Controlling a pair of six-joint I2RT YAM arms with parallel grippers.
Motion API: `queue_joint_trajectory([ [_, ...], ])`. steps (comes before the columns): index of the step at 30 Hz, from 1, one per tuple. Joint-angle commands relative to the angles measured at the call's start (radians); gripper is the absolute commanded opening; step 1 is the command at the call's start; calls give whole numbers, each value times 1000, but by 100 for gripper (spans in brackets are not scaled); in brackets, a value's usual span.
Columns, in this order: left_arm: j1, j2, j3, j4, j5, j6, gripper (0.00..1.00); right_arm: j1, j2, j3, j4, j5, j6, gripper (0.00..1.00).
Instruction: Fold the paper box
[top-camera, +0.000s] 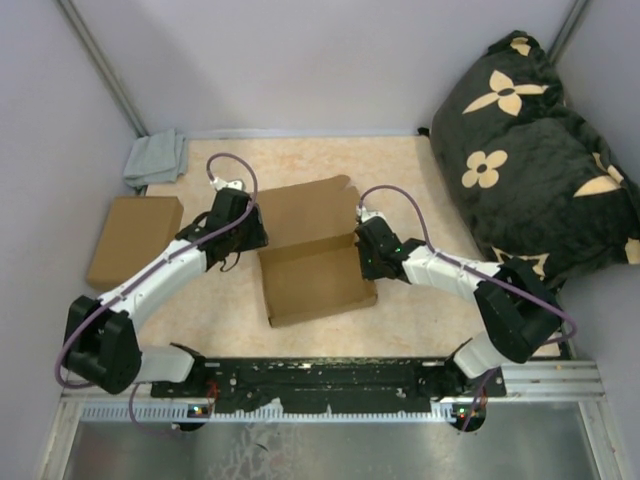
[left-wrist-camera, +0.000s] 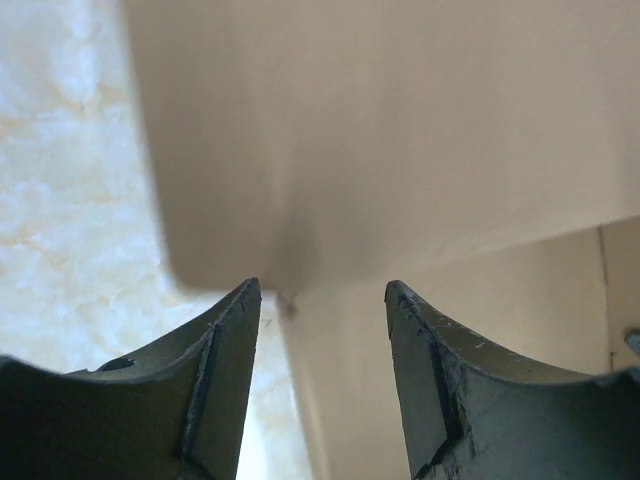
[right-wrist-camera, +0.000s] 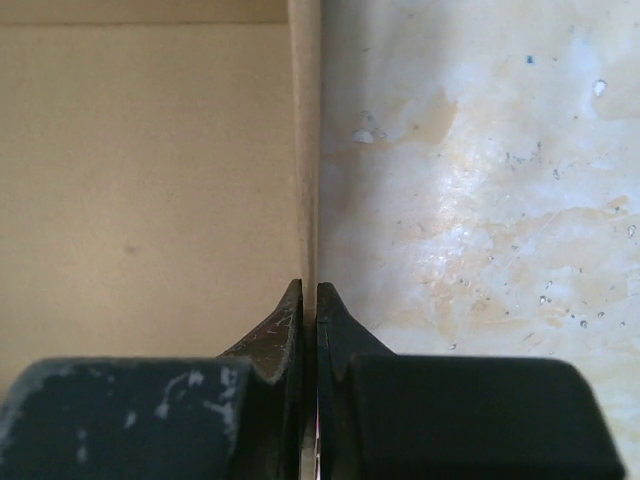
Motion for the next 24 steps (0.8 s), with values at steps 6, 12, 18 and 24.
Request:
queue_joint_trajectory([
  [6,6,-135,-71,17,-72,8,60,-40,-27,-90,155,-24,138,0],
  [12,27,30,16,39,-49,39,61,-40,-89,-134,131,43,159,0],
  [18,50,134,58,93,-60,36,59,-40,-112,-141,100,74,152,0],
  [24,72,138,55,165,-42,49,58,-40,-102,-132,89,79,148,0],
])
